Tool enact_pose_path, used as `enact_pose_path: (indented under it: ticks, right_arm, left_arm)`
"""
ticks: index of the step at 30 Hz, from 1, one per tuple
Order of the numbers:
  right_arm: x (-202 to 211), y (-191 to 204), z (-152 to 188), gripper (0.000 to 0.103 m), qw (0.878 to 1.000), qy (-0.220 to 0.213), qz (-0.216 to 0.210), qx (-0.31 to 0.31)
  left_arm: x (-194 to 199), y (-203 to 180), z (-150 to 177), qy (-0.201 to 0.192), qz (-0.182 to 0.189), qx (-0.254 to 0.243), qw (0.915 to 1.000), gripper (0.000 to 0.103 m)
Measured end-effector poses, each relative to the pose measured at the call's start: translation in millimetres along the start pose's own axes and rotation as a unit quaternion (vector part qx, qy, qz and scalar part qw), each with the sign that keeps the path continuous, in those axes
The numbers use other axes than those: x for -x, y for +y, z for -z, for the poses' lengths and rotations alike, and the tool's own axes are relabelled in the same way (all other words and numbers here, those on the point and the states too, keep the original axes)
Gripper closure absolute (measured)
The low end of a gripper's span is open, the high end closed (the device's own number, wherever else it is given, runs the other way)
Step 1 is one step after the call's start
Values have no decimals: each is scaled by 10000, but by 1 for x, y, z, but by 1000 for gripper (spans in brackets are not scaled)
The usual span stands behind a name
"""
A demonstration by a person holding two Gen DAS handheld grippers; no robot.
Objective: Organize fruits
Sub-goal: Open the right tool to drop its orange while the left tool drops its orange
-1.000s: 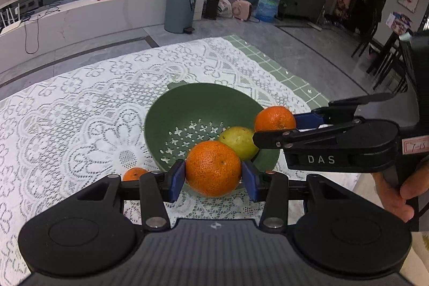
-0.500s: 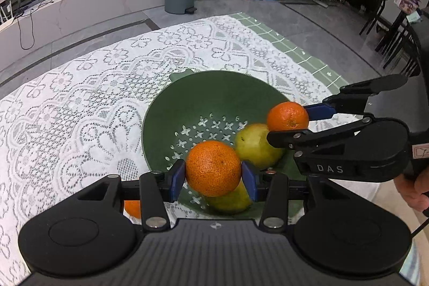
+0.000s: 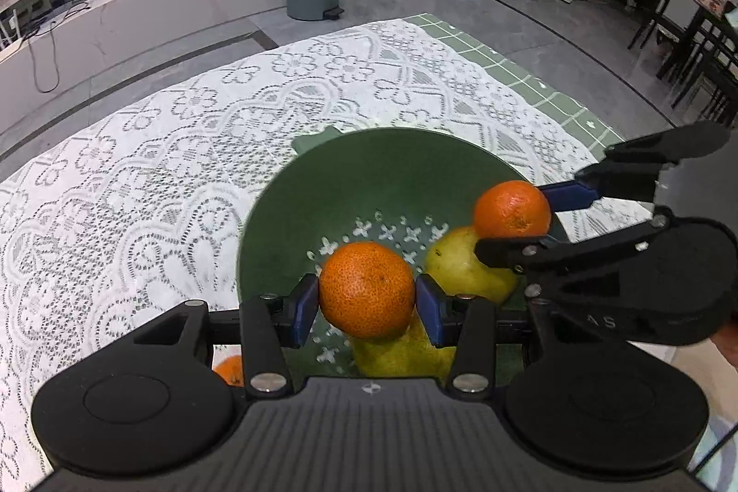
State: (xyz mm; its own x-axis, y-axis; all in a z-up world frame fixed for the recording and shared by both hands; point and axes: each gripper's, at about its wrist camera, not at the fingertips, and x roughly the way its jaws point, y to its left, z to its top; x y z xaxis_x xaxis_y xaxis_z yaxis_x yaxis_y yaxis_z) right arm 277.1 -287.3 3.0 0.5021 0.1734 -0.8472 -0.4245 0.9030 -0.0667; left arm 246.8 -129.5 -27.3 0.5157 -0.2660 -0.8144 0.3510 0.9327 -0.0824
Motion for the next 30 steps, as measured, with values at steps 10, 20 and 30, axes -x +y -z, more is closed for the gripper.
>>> enact_pose_path:
  ticks: [10,20,30]
  right_arm:
    - [-14,-10,-17,62,9999,2,47,-115]
    - [-24,-5,-29,62,9999,29,30,112]
    - [-25,-2,-32,60,9996,116,85,243]
  left_arm:
    - [-18,8,-14,59,-179,222,9996,51]
    - [-38,7,-8,303,-292,-32,9991,50]
    - [-20,3,-9,169,-238,-194,9994,42]
